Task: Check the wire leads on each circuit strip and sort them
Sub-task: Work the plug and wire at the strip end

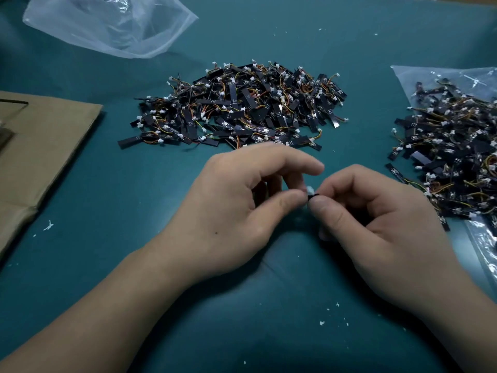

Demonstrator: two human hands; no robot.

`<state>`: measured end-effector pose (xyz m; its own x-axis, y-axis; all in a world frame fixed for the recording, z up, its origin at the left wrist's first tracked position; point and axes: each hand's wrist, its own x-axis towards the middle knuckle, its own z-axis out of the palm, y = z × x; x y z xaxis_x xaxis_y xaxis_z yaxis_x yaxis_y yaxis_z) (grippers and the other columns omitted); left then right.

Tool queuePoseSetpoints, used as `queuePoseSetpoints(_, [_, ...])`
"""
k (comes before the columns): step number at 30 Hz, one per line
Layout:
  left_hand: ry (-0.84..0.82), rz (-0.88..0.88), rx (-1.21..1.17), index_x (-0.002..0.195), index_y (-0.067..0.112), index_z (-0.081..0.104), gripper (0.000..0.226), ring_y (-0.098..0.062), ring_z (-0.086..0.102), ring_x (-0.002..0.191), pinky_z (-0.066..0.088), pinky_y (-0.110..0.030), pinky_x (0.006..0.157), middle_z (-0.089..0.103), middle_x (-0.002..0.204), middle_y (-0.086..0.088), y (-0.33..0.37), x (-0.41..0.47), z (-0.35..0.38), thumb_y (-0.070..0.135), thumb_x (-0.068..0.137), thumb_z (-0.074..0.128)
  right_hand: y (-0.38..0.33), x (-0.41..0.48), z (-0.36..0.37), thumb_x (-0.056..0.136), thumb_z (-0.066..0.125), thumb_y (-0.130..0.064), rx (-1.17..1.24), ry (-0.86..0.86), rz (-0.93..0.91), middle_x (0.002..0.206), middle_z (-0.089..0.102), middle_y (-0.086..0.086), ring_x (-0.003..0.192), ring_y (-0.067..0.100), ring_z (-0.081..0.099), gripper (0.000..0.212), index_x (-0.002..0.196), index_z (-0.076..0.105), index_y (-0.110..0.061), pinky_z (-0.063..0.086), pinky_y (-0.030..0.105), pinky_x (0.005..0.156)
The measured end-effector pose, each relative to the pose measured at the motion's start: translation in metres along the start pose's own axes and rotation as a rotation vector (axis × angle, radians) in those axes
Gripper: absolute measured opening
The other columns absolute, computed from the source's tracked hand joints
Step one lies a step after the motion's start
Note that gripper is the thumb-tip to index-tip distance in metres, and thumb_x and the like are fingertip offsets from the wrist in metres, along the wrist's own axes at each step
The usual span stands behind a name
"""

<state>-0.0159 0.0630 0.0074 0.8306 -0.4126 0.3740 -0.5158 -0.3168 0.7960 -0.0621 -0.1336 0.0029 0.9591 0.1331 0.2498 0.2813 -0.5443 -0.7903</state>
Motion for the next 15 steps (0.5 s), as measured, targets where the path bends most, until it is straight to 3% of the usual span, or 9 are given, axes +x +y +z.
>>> queuePoseSetpoints(3, [0.065,-0.051,-0.086,0.099,0.021,0.073,0.014,-0.019,0.061,0.076,0.046,-0.019,0.071,0.065,0.086,0.013,0.0011,0.0006,-0.0028,0.009,0.092,0.070,0.0003,0.0003,-0.0003,0.096,0.060,-0.040,0.030,0.017,0.000,0.068,0.067,-0.006,0.055,0.014,0.059,0.013,0.089,0.061,-0.029,0.045,0.019,0.054])
queuePoseSetpoints(7, [0.025,-0.097,-0.119,0.112,0.020,0.069,0.019,-0.018,0.061,0.075,0.047,-0.022,0.068,0.067,0.086,0.009,0.0048,0.0002,-0.0020,0.023,0.094,0.066,0.0006,-0.0001,-0.0009,0.099,0.061,-0.032,0.127,0.067,-0.018,0.066,0.066,-0.003,0.052,0.012,0.058,0.009,0.090,0.060,-0.028,0.042,0.014,0.054])
queuePoseSetpoints(10, [0.022,-0.092,-0.040,0.097,0.020,0.070,0.005,-0.007,0.055,0.065,0.039,-0.012,0.063,0.061,0.074,0.017,0.0035,0.0000,-0.0004,0.024,0.094,0.068,0.0001,-0.0003,-0.0016,0.098,0.061,-0.032,0.163,0.103,-0.015,0.065,0.065,-0.002,0.050,0.010,0.057,0.008,0.090,0.061,-0.030,0.040,0.011,0.053])
queuePoseSetpoints(15, [0.063,-0.047,-0.011,0.093,0.019,0.067,0.002,-0.003,0.052,0.063,0.036,-0.007,0.062,0.055,0.073,0.028,0.0055,0.0001,-0.0033,0.018,0.093,0.070,0.0010,0.0003,-0.0003,0.095,0.063,-0.037,0.100,0.074,-0.004,0.065,0.063,-0.001,0.051,0.014,0.052,0.015,0.086,0.064,-0.025,0.040,0.021,0.052])
